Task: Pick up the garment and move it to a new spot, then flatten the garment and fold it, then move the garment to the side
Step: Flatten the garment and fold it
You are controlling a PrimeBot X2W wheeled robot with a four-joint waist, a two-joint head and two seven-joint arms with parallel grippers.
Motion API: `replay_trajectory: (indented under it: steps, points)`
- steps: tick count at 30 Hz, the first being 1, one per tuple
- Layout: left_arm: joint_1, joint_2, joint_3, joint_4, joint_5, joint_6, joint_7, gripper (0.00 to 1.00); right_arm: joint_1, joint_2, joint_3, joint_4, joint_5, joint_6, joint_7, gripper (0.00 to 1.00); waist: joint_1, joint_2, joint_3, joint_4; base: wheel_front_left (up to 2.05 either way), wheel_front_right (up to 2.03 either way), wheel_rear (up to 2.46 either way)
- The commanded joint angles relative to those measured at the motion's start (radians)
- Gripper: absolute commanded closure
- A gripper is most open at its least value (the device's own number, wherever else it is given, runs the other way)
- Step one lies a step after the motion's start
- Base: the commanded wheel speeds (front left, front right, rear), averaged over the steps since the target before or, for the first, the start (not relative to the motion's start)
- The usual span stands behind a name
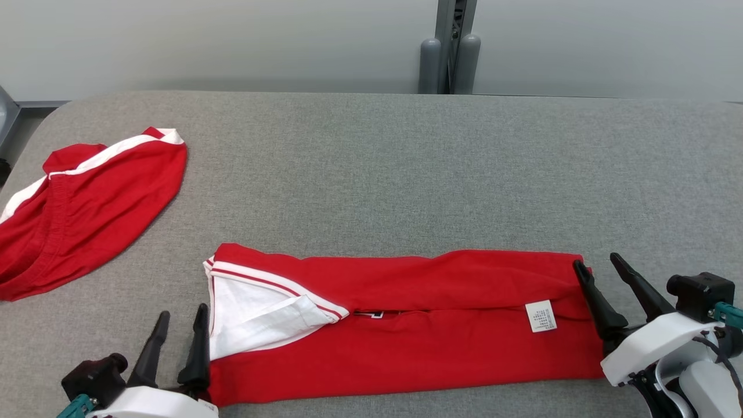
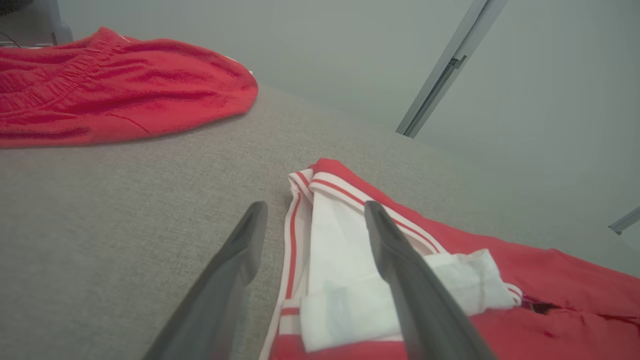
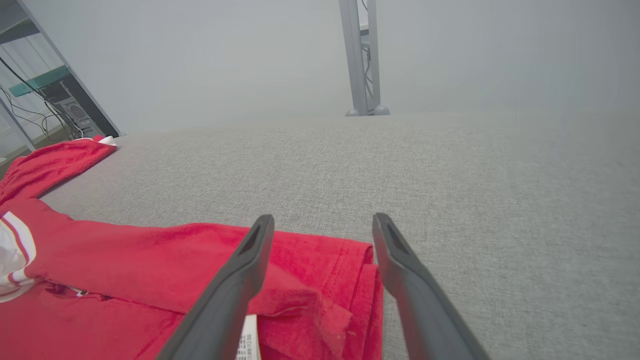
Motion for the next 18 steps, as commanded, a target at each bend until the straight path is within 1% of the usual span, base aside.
replay_trajectory:
  steps: [1,5,9,13,18]
  points:
    - [0.003,-0.001,0.020,-0.024,0.025,-0.003,-0.004,0.00,0.013,0.000,-0.013,-0.003,-0.009,0.000,-0.001,0.00,0.0000,0.0000,-0.003,0.001,0.00,0.00,0.00]
    - [0.027,-0.030,0.109,-0.133,0.143,-0.002,-0.004,0.00,0.036,0.020,-0.064,0.004,-0.048,0.000,-0.001,0.00,0.0000,0.0000,-0.014,0.004,0.00,0.00,0.00]
    - [0.049,-0.062,0.175,-0.237,0.256,0.006,-0.004,0.00,0.053,0.044,-0.113,0.035,-0.088,0.000,-0.001,0.00,0.0000,0.0000,-0.027,0.006,0.00,0.00,0.00]
    - [0.078,-0.080,0.205,-0.294,0.341,0.021,-0.004,0.00,0.068,0.072,-0.154,0.064,-0.125,0.000,-0.001,0.00,0.0000,0.0000,-0.041,0.009,0.00,0.00,0.00]
    - [0.116,-0.088,0.217,-0.308,0.410,0.054,-0.004,0.00,0.083,0.096,-0.185,0.101,-0.158,0.000,-0.001,0.00,0.0000,0.0000,-0.057,0.013,0.00,0.00,0.00]
